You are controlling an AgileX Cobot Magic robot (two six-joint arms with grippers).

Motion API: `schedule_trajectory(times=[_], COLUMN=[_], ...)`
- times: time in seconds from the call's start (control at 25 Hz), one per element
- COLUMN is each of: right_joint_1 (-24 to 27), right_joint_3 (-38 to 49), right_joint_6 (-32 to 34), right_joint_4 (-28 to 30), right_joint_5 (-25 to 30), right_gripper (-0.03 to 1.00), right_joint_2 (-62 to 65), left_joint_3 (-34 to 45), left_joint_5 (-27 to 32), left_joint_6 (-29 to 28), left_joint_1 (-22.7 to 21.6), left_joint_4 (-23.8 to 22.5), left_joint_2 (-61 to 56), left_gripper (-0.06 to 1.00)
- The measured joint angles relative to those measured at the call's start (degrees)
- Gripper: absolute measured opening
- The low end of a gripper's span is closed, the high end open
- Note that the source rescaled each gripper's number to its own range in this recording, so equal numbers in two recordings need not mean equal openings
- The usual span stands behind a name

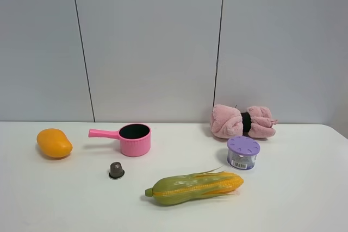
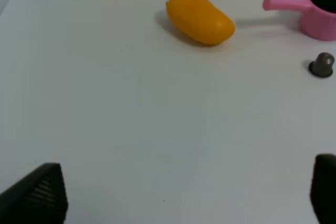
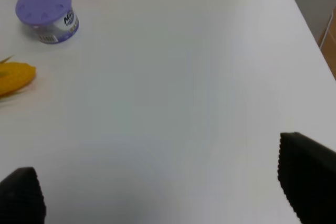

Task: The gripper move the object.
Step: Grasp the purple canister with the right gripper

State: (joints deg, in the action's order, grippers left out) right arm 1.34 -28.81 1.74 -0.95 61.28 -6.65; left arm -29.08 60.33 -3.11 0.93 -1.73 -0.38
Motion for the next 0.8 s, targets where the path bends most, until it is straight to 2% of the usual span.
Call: schedule_trajectory(times=[0.2,0.32,0.48,0.8], right_joint_1=[0.0,0.0,0.0,0.0], right_joint_3=[-0.4,-3.5,-10.2,-28.0], right_joint_6=[0.0,0.0,0.0,-4.5], right_joint_4=[0.0,-0.3,-1.6,-5.0], right_joint_5=[-0.9,-5.5,-10.6,-11.3], right_gripper=[0.94,0.94,0.94,0.94], right_joint_2=[-6.3,-9.1,-14.7,-30.3], left_joint_3=[0.0,0.0,0.0,0.0], left_joint_5=[0.0,0.0,0.0,0.0], left_joint_6=[0.0,0.0,0.0,0.0], left_joint_1=[0.0,0.0,0.0,0.0], left_joint_4=[0.0,0.0,0.0,0.0], left_joint_2=[0.0,0.0,0.0,0.0], left_gripper=[1.00,1.00,1.00,1.00])
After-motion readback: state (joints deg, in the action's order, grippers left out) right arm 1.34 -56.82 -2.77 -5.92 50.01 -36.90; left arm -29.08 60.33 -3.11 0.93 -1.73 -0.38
